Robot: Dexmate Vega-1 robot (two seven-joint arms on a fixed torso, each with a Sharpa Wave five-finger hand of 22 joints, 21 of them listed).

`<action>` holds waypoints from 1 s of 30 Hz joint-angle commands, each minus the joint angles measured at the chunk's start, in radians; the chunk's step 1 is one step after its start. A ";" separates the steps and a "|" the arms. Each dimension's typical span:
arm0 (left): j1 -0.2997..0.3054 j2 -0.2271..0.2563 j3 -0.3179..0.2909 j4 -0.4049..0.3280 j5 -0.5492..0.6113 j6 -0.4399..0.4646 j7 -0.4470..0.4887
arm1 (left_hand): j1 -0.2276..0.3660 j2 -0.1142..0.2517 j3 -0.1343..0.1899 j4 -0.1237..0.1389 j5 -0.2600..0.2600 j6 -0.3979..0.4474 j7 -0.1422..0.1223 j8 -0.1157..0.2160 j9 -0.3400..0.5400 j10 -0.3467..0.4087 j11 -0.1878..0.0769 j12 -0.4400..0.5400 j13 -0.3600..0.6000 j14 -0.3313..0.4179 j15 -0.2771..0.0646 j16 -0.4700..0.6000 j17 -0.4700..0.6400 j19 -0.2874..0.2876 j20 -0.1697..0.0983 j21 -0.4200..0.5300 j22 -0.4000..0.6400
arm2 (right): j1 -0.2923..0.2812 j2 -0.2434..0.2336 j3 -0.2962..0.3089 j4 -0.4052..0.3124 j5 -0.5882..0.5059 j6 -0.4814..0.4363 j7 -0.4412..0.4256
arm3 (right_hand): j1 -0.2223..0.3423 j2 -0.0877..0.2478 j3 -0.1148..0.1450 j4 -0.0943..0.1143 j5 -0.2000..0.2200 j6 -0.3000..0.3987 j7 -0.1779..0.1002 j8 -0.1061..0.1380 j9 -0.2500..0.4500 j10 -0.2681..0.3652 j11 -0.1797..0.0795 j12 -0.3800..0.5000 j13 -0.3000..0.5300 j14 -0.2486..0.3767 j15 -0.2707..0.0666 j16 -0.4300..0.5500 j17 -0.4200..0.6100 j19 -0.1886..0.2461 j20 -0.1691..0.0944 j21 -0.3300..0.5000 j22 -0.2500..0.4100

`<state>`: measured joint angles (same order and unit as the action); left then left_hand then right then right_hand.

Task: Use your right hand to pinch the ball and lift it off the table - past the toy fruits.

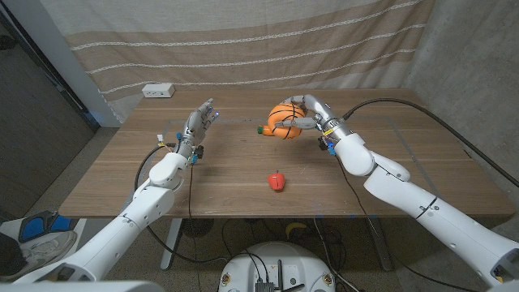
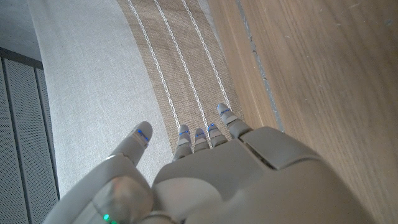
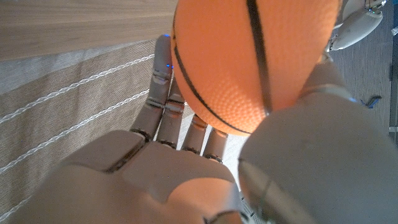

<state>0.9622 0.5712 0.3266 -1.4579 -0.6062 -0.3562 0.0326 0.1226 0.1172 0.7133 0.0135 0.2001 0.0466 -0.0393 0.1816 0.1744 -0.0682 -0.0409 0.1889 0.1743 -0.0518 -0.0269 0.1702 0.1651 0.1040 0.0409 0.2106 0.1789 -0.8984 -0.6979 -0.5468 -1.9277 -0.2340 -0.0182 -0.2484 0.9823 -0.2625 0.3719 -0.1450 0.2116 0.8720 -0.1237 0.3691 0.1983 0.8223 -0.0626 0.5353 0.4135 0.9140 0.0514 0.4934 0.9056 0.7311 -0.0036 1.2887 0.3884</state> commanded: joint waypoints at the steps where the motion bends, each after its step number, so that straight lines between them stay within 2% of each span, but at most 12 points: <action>1: -0.006 -0.003 0.001 0.006 -0.003 0.002 -0.003 | -0.013 0.054 0.005 -0.002 -0.003 0.005 -0.001 0.001 0.002 0.005 0.000 0.005 0.005 0.004 -0.001 0.006 0.002 0.008 -0.001 0.000 0.005 | -0.023 0.013 0.059 0.028 0.086 0.080 -0.023 | 0.361 0.347 -0.003 -0.003 0.010 0.172 0.104 -0.002 0.001 0.051 -0.013 0.005 0.115 0.187 -0.279 -0.001 0.006 -0.073 -0.203 0.006 -0.001; 30: 0.003 0.002 0.001 -0.009 0.002 0.001 0.001 | -0.015 0.054 0.006 -0.002 -0.003 0.005 -0.002 0.001 0.002 0.006 -0.001 0.005 0.005 0.005 -0.001 0.006 0.002 0.009 0.000 0.000 0.005 | -0.096 0.051 0.190 0.130 0.359 0.291 -0.021 | 0.365 0.349 -0.008 0.000 0.016 0.174 0.108 -0.013 0.003 0.050 -0.010 0.000 0.137 0.191 -0.279 -0.004 0.016 -0.074 -0.203 0.022 -0.021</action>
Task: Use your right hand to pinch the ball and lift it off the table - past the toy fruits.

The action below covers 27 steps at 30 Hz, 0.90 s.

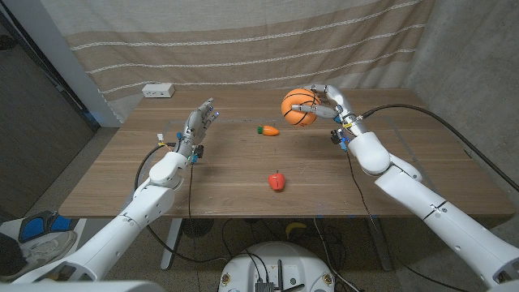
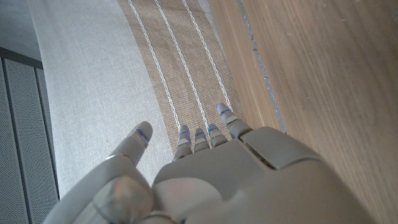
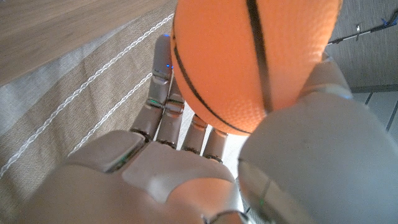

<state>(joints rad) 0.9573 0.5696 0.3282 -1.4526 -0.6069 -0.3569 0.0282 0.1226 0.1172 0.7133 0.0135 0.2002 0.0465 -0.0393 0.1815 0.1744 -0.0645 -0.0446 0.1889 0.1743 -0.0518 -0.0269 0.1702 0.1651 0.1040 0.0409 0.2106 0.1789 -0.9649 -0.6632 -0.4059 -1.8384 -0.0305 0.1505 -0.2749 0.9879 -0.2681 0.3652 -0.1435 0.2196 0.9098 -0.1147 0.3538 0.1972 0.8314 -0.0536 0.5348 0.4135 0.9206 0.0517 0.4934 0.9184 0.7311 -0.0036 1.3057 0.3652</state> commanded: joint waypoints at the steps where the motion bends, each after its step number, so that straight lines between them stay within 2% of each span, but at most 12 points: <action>1: 0.008 0.004 -0.001 -0.014 0.003 0.002 0.005 | -0.015 0.054 0.006 -0.002 -0.003 0.006 -0.003 0.001 0.002 0.002 0.003 0.005 0.005 0.005 -0.001 0.006 0.002 0.009 0.001 0.000 0.005 | -0.029 0.016 0.049 0.041 0.156 0.123 0.006 | 0.360 0.355 -0.002 -0.001 0.008 0.136 0.101 0.002 0.004 0.042 -0.018 0.001 0.137 0.184 -0.279 -0.004 0.003 -0.074 -0.203 0.005 0.001; 27: 0.007 0.017 -0.009 -0.002 -0.013 -0.007 -0.028 | -0.018 0.053 0.007 -0.001 -0.003 0.006 -0.005 0.001 0.002 0.002 0.003 0.005 0.005 0.005 -0.002 0.006 0.002 0.009 -0.001 -0.001 0.005 | -0.032 0.076 0.080 0.133 0.318 0.217 0.049 | 0.364 0.359 -0.005 0.000 0.010 0.135 0.105 -0.007 0.007 0.043 -0.012 -0.003 0.155 0.186 -0.278 -0.007 0.011 -0.074 -0.203 0.019 -0.017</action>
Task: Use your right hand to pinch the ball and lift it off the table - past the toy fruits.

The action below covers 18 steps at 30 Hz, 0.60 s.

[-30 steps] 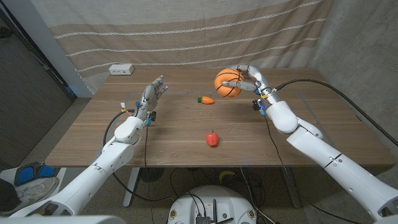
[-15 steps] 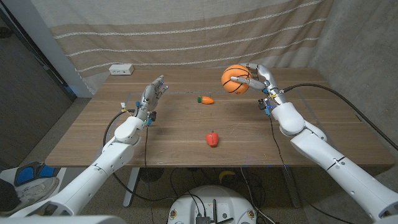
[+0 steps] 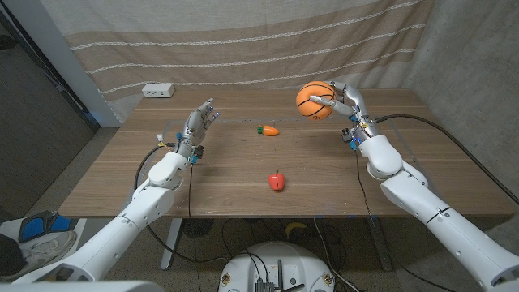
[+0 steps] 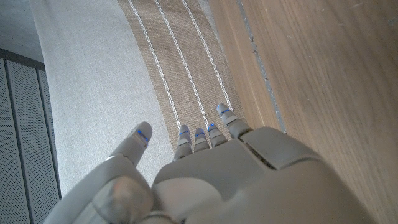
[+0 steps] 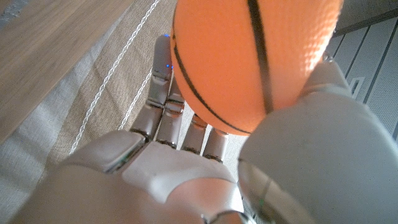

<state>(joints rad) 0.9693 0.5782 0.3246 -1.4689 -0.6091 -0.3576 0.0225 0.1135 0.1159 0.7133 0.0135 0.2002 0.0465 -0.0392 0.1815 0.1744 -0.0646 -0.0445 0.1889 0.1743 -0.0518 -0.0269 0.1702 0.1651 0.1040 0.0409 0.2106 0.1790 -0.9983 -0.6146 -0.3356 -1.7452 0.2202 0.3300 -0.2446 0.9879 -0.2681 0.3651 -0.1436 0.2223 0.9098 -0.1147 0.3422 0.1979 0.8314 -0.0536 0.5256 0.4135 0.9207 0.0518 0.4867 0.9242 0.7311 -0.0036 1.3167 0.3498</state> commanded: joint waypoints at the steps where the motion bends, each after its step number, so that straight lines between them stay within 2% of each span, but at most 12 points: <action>1: -0.006 0.010 -0.006 0.016 -0.015 -0.003 -0.028 | -0.009 0.054 0.007 -0.001 -0.003 0.006 -0.005 0.001 0.002 0.002 0.002 0.005 0.005 0.005 -0.002 0.006 0.002 0.009 -0.001 -0.001 0.005 | 0.002 0.031 0.011 0.045 0.081 0.040 0.023 | 0.364 0.359 -0.005 0.000 0.007 0.136 0.105 0.005 0.006 0.044 -0.011 0.006 0.156 0.186 -0.278 0.000 0.006 -0.074 -0.203 0.008 -0.002; 13: -0.021 0.012 -0.005 0.039 -0.025 -0.013 -0.061 | -0.011 0.051 0.006 -0.002 -0.004 0.006 -0.008 0.001 0.002 0.002 0.002 0.005 0.005 0.006 -0.002 0.006 0.002 0.009 -0.001 -0.001 0.005 | -0.002 0.058 0.020 0.079 0.151 0.070 0.040 | 0.367 0.361 -0.006 0.000 0.007 0.134 0.106 0.000 0.007 0.043 -0.010 0.004 0.164 0.187 -0.279 -0.002 0.009 -0.076 -0.203 0.014 -0.011; 18: -0.024 0.012 -0.004 0.047 -0.026 -0.021 -0.072 | -0.014 0.049 0.006 -0.001 -0.004 0.004 -0.018 0.000 0.002 0.001 0.000 0.005 0.005 0.005 -0.001 0.005 0.002 0.009 0.000 -0.001 0.005 | -0.003 0.068 0.024 0.094 0.178 0.080 0.046 | 0.368 0.362 -0.006 0.000 0.007 0.132 0.107 -0.002 0.008 0.042 -0.009 0.002 0.168 0.188 -0.278 -0.002 0.011 -0.077 -0.203 0.016 -0.015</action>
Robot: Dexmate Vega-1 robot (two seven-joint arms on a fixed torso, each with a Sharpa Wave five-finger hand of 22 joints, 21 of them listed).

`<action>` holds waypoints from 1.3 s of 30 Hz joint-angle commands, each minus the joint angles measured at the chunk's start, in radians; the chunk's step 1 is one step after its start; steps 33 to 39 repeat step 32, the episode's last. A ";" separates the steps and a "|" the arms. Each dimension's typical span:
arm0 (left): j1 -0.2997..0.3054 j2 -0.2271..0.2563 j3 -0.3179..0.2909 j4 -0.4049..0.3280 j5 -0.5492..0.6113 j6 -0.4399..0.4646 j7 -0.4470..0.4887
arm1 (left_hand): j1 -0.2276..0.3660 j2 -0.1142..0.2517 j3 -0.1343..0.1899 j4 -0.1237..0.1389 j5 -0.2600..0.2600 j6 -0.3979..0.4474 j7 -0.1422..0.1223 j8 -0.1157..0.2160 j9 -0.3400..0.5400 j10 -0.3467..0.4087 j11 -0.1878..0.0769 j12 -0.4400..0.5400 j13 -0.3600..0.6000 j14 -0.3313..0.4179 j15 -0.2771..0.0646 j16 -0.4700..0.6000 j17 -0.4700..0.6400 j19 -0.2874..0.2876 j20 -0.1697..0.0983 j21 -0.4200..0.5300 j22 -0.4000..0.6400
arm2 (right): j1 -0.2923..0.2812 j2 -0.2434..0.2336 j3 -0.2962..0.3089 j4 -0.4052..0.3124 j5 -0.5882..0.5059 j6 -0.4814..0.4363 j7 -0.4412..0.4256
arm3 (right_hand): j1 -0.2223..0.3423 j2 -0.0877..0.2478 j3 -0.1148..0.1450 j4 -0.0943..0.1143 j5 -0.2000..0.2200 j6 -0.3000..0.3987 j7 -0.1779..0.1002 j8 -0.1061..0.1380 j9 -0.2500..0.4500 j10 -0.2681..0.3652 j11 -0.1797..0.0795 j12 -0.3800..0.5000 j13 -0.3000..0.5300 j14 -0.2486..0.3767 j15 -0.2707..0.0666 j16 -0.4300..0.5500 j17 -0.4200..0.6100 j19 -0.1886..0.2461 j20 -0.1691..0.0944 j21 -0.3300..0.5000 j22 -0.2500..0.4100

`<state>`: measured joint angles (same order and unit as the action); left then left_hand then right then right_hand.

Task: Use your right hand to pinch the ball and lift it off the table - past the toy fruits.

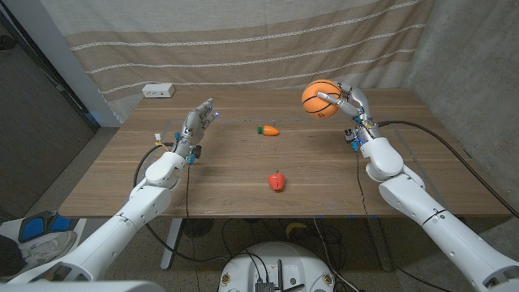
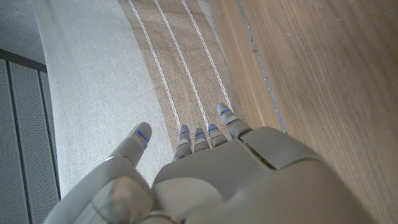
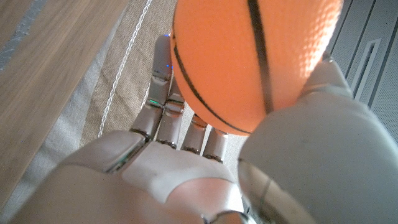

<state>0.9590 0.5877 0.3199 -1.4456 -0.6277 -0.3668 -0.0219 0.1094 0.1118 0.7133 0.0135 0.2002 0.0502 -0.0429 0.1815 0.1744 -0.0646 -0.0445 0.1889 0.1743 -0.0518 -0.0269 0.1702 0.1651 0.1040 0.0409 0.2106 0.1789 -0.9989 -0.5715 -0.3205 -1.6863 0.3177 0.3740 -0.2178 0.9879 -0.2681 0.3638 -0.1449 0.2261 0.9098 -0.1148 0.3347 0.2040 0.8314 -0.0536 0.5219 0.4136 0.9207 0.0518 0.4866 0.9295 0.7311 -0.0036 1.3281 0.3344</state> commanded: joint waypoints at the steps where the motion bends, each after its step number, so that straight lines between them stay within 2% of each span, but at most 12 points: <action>1: -0.011 0.003 0.000 0.023 -0.007 -0.015 -0.028 | -0.010 0.053 0.006 -0.001 -0.004 0.000 -0.015 0.000 0.002 0.001 -0.001 0.005 0.005 0.005 -0.002 0.005 0.003 0.009 0.001 -0.001 0.005 | -0.002 0.030 0.010 0.046 0.096 0.044 0.027 | 0.368 0.363 -0.005 0.001 0.003 0.132 0.108 0.005 0.002 0.042 -0.008 0.006 0.169 0.188 -0.278 -0.002 0.006 -0.077 -0.203 0.005 -0.001; 16: -0.001 0.007 -0.001 0.012 -0.008 -0.016 -0.027 | -0.016 0.046 0.004 0.001 -0.005 -0.007 -0.023 -0.002 0.001 0.002 -0.003 0.005 0.005 0.005 -0.006 0.006 0.003 0.008 0.001 -0.002 0.005 | -0.021 0.047 0.034 0.075 0.175 0.077 0.048 | 0.369 0.365 -0.006 0.002 0.002 0.133 0.108 0.001 0.003 0.041 -0.007 0.003 0.179 0.187 -0.278 -0.005 0.010 -0.079 -0.203 0.012 -0.012; 26: -0.005 0.011 0.006 0.007 -0.010 0.014 -0.024 | -0.018 0.045 0.004 0.000 -0.004 -0.007 -0.023 -0.002 0.001 0.002 -0.003 0.005 0.005 0.005 -0.007 0.005 0.003 0.007 0.001 -0.002 0.005 | -0.038 0.099 0.068 0.140 0.303 0.160 0.104 | 0.371 0.367 -0.007 0.002 0.001 0.126 0.111 -0.006 0.004 0.034 -0.005 -0.002 0.187 0.185 -0.277 -0.008 0.013 -0.081 -0.203 0.017 -0.022; 31: -0.014 0.007 0.014 0.014 0.000 0.016 -0.023 | -0.019 0.045 0.004 0.000 -0.004 -0.010 -0.023 -0.003 0.001 0.000 -0.002 0.004 0.005 0.004 -0.005 0.005 0.003 0.007 0.001 -0.003 0.004 | -0.035 0.117 0.074 0.172 0.323 0.187 0.118 | 0.372 0.368 -0.006 0.002 0.000 0.118 0.114 -0.010 0.005 0.030 -0.004 -0.005 0.191 0.181 -0.277 -0.012 0.014 -0.084 -0.204 0.018 -0.027; 39: -0.014 0.007 0.014 0.014 0.000 0.016 -0.023 | -0.019 0.045 0.004 0.000 -0.004 -0.010 -0.023 -0.003 0.001 0.000 -0.002 0.004 0.005 0.004 -0.005 0.005 0.003 0.007 0.001 -0.003 0.004 | -0.035 0.118 0.074 0.172 0.323 0.188 0.118 | 0.372 0.369 -0.006 0.002 0.000 0.118 0.114 -0.011 0.005 0.028 -0.003 -0.006 0.192 0.181 -0.277 -0.012 0.014 -0.085 -0.204 0.018 -0.028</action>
